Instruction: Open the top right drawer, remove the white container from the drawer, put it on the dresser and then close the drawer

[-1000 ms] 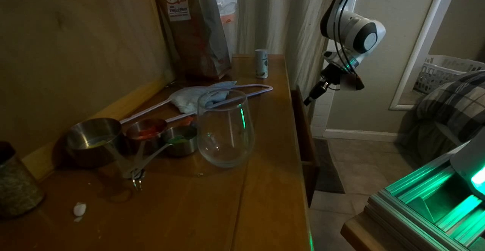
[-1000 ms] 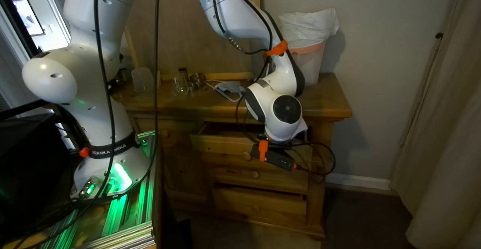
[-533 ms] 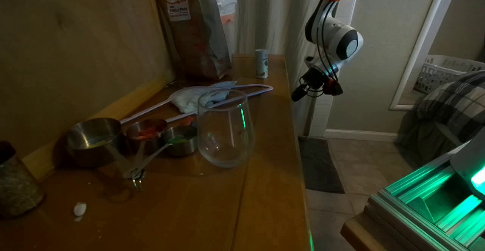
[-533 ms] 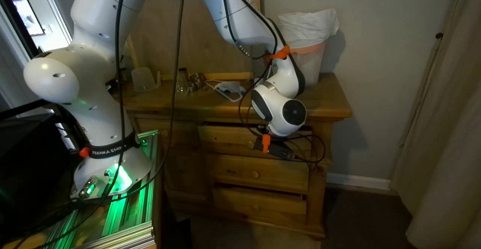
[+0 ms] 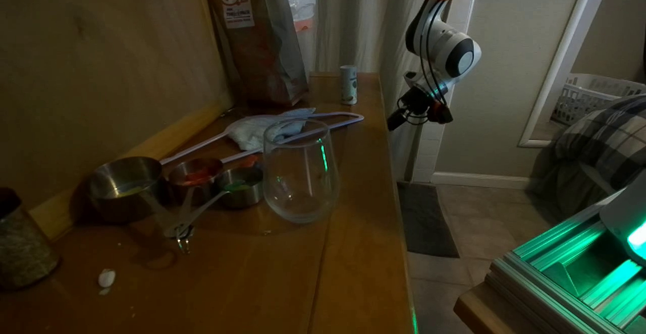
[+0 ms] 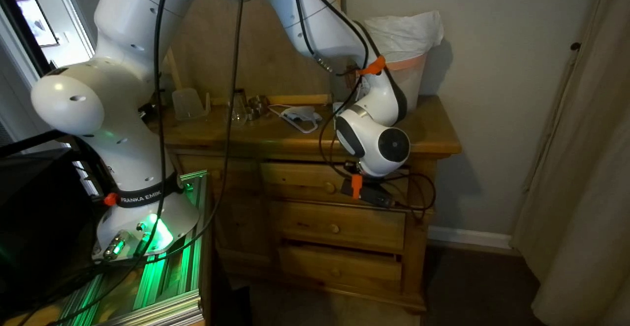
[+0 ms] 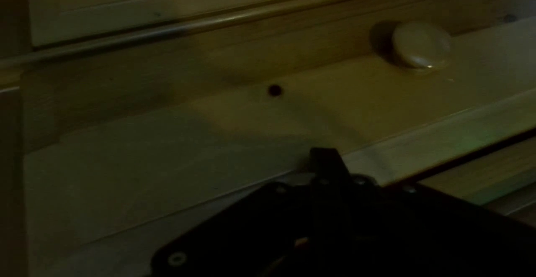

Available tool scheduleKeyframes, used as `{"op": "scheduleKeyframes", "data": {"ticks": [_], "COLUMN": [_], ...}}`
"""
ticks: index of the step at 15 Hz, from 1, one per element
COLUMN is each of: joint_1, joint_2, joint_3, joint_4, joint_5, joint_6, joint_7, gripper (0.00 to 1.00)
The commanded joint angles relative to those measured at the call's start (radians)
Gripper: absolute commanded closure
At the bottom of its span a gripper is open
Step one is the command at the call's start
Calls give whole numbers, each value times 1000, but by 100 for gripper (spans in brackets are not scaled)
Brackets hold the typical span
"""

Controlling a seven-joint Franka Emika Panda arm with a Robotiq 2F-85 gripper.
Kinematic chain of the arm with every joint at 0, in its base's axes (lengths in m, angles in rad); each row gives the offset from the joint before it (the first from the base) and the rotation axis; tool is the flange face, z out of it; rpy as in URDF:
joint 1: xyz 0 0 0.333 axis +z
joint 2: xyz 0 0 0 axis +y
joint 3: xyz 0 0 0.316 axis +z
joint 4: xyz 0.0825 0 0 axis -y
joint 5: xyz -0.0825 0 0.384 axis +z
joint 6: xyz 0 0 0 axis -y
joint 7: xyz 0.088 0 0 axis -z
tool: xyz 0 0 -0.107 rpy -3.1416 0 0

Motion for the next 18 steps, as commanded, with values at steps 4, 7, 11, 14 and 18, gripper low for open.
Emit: {"op": "scheduleKeyframes", "data": {"ticks": [4,7,11,14,18], "joint_1": [31,54,105,118,108], "joint_2": [-141,-251,-435,-580,-764], "joint_3": [-70,-84,-98,-90,-60], "joint_4": [-94,-173,-300,-383,-457], "joint_5": [-31,-69,-222,-386,-475], "joint_6": [67,100,169,182,109], "joint_7": [20,45,140,241,316], "gripper": [67,46,19,1,0]}}
